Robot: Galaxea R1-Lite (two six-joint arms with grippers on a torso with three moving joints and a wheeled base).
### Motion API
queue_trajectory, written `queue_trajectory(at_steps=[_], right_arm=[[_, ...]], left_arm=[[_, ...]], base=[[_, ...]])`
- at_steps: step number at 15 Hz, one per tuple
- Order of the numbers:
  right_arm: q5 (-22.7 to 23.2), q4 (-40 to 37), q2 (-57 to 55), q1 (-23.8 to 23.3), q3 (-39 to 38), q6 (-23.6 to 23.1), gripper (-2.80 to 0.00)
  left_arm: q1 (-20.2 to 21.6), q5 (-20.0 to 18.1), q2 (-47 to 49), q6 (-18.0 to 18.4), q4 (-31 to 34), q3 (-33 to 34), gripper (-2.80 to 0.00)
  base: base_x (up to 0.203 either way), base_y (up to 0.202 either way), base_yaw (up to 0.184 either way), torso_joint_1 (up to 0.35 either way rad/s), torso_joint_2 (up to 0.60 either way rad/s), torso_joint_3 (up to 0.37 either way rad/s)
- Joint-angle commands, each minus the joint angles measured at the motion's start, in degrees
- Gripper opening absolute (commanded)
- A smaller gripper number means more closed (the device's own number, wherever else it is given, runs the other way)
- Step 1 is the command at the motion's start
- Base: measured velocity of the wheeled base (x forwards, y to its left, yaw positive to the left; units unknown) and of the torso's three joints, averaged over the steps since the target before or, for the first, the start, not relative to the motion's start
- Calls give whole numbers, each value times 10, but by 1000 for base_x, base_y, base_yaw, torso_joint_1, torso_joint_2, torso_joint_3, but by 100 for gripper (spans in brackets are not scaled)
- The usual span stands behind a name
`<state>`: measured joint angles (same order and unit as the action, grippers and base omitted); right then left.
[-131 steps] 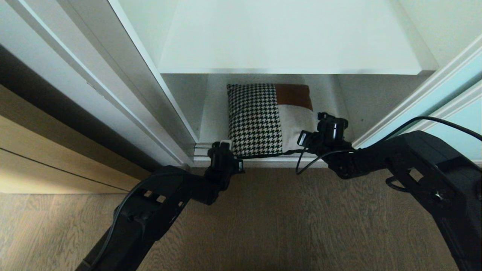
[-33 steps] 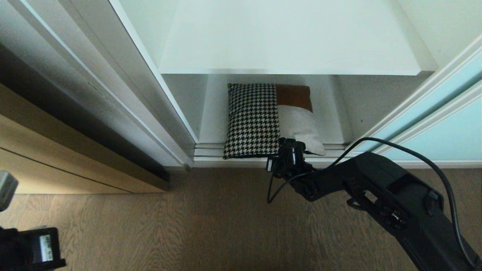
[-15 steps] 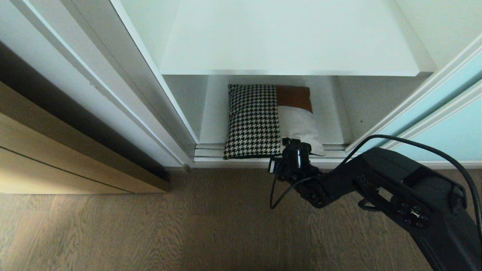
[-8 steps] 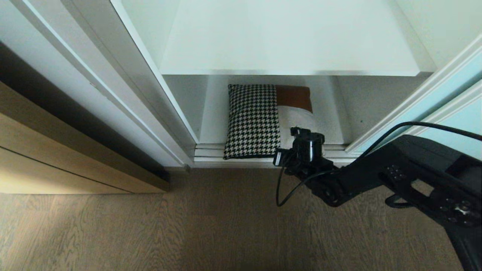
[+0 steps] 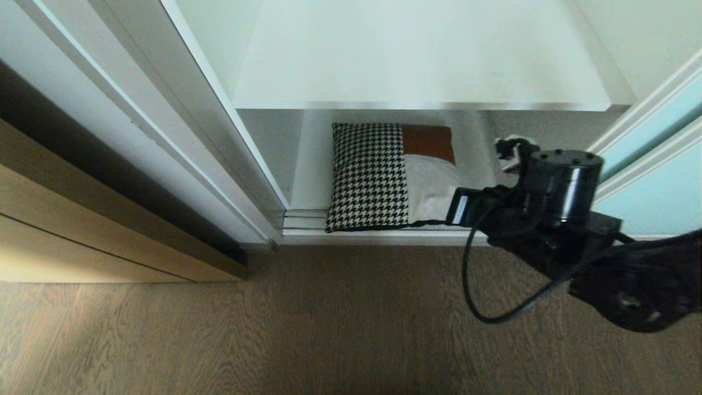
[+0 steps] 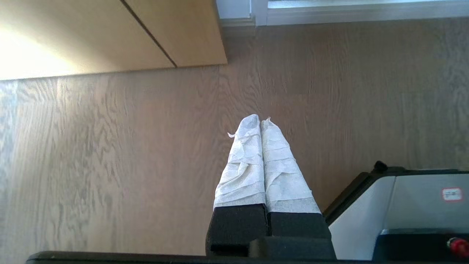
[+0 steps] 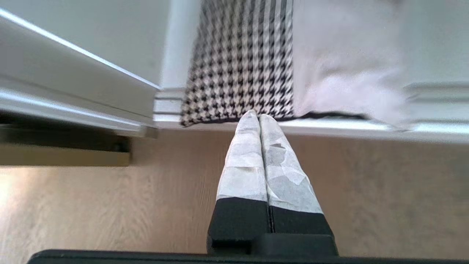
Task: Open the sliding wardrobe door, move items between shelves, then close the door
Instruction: Close the door
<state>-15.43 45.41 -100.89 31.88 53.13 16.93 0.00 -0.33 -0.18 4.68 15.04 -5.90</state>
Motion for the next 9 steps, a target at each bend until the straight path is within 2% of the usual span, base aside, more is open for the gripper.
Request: queue_trajectory(at_steps=[1,6,9], right_arm=[[-21,-21,179,18,-60,-15,-280],[-80,-178,403,27,-119,-35,-280],[-103,-200,494,-41,-163,-40,-280]], left_arm=[[0,-1,2,-9,1,1,-280],[0,0,2,-12,1,1,-280],[0,0,2,-12,1,1,-280]], base=[[0,0,0,0,0,0],[0,0,0,0,0,0],[0,0,0,0,0,0]])
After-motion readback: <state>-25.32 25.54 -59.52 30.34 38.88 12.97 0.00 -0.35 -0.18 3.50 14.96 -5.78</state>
